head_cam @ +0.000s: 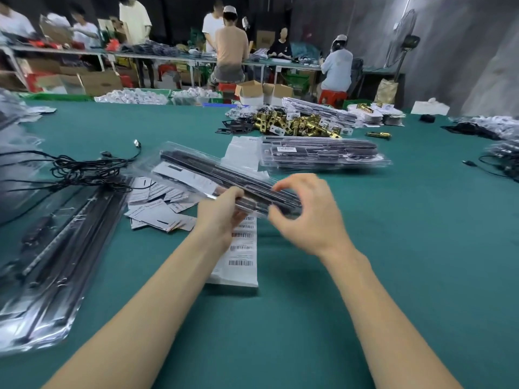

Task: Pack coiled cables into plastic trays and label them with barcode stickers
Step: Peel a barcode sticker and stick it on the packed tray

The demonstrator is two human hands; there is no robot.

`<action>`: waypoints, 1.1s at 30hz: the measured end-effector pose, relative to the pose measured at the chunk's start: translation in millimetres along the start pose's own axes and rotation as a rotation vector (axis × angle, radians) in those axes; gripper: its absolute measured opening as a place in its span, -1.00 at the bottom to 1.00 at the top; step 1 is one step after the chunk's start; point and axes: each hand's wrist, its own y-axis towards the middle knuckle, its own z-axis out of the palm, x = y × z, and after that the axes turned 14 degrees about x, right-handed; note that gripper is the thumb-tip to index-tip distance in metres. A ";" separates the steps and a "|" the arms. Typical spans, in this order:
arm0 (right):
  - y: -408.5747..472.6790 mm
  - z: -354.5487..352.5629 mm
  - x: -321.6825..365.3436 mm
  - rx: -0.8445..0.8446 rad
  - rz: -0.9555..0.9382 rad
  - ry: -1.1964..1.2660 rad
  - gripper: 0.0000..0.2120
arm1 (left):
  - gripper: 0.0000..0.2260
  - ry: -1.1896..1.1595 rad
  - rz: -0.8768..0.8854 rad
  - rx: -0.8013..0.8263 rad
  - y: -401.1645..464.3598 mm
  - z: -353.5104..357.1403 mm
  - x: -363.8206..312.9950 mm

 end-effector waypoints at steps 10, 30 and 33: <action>19.9 28.0 24.1 -0.046 0.009 -0.338 -0.76 | -0.51 0.296 0.114 0.153 -8.3 14.6 6.8; 114.4 -65.1 65.0 -0.068 0.371 0.550 -0.90 | -0.47 0.621 0.219 0.210 2.9 -16.0 -26.6; 106.8 -70.3 55.2 -0.028 0.518 0.984 -0.85 | -0.51 0.636 0.046 0.255 6.1 -17.9 -26.1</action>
